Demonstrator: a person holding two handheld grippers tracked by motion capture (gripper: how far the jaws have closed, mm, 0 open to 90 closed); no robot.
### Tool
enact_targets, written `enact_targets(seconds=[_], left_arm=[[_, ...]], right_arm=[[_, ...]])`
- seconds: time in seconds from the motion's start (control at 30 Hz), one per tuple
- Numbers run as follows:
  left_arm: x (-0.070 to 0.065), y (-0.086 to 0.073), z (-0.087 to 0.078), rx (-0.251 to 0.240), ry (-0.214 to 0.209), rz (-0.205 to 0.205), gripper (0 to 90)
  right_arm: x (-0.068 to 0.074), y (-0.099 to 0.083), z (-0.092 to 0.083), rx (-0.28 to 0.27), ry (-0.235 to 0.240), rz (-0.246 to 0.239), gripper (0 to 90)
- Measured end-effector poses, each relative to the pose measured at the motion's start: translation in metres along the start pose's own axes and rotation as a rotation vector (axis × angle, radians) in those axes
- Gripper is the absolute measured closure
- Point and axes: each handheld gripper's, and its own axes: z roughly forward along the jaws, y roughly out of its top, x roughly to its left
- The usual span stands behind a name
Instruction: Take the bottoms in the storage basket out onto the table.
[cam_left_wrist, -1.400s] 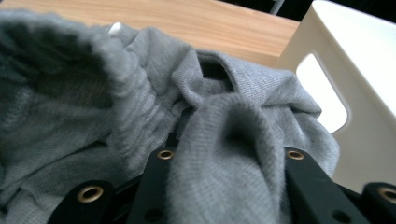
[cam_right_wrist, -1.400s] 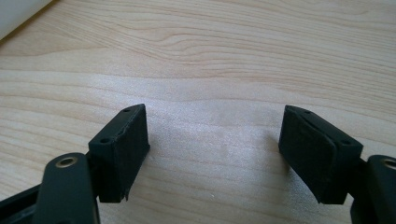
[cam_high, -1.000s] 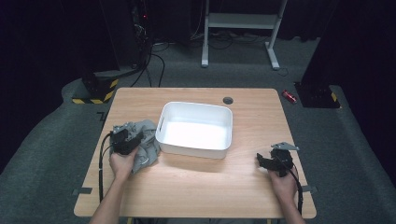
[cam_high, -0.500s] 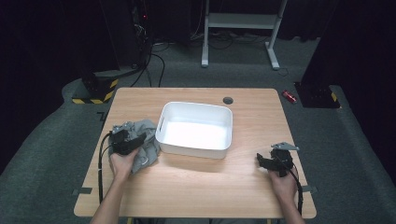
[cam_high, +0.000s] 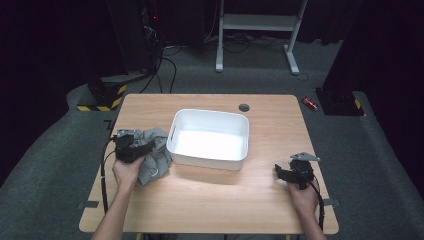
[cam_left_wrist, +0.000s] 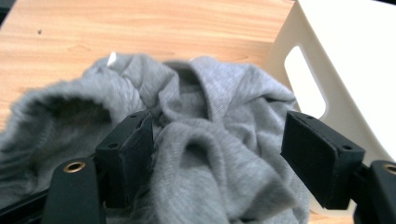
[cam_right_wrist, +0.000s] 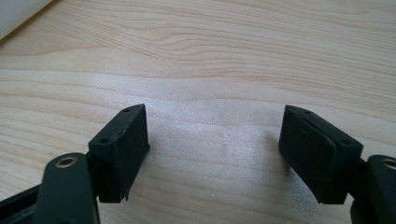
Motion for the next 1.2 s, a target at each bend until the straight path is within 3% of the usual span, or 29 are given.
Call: enact_targets(seconds=[0.4, 0.6, 1.2], left_arm=[[-0.004, 0.002, -0.016, -0.033, -0.025, 0.012, 26.4], [-0.011, 0.002, -0.024, -0.056, -0.033, 0.040, 26.4], [-0.028, -0.002, -0.031, -0.081, -0.078, 0.058, 26.9]], right_arm=[[0.000, 0.000, 0.000, 0.000, 0.000, 0.000, 23.7], [0.000, 0.000, 0.000, 0.000, 0.000, 0.000, 23.7], [0.000, 0.000, 0.000, 0.000, 0.000, 0.000, 23.7]])
